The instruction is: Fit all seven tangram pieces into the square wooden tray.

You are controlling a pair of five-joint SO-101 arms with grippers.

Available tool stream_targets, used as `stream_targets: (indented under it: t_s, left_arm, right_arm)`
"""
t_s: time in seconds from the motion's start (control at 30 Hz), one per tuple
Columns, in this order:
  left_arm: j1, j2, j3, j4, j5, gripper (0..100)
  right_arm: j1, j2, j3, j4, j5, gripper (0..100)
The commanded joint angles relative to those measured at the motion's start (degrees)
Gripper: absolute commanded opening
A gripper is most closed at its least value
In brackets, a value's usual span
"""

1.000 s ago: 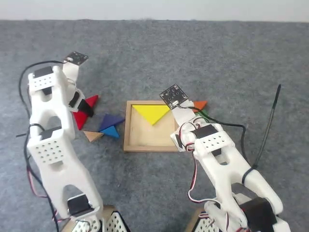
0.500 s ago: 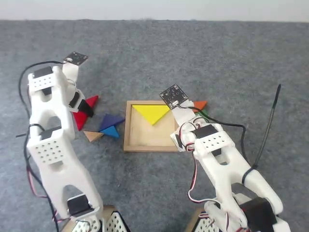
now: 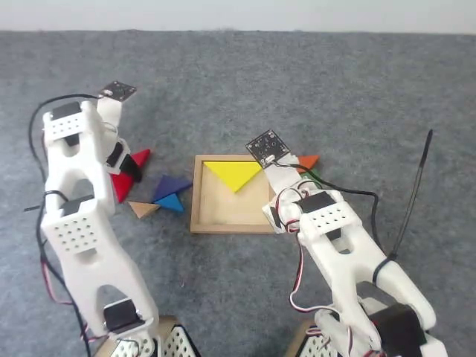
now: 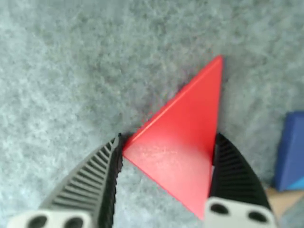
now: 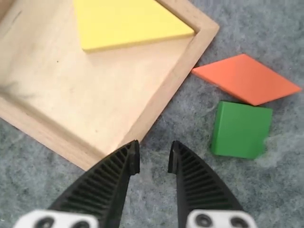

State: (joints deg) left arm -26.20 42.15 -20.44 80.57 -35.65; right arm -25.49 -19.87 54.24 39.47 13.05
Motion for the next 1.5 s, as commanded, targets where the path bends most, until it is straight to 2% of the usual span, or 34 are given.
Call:
stream_targets:
  t_s: [0.0,0.47,0.63,0.73,0.83,1.0,1.1,1.2,1.27,1.47]
  left_arm:
    - [-0.88,-6.42,-0.04,1.93,0.0,8]
    - [-0.7,-14.77,0.04,8.62,0.09,8]
    - [0.97,-22.07,5.49,8.79,0.09,11]
    - [4.66,-28.92,13.41,7.03,0.09,12]
    - [9.49,-35.87,22.9,1.41,0.18,12]
    - [20.84,-43.69,35.65,-5.45,0.26,12]
    - [27.08,-45.98,38.2,-7.91,0.18,12]
    - [29.98,-46.15,38.29,-12.22,-0.44,12]
    - [31.47,-46.07,38.46,-14.42,-5.01,12]
    - [34.11,-46.07,40.22,-10.37,-28.48,12]
  right_arm:
    - [-0.13,-2.15,-0.26,-1.1,0.0,11.2]
    - [-0.13,-2.59,-0.26,-1.1,0.0,11.2]
    - [-0.04,-2.68,-0.35,-1.1,0.0,11.2]
    - [0.66,-2.68,-0.53,-0.84,0.0,11.2]
    - [2.07,-2.77,-0.62,-0.57,0.0,11.2]
    - [4.18,-5.32,-0.26,-0.4,0.0,11.2]
    - [6.46,-9.19,-0.26,2.68,0.0,11.2]
    - [9.36,-12.62,-0.26,5.05,-0.44,11.2]
    - [11.3,-14.02,-0.09,5.49,-0.62,11.0]
    - [16.75,-14.99,0.18,4.97,-3.96,10.8]
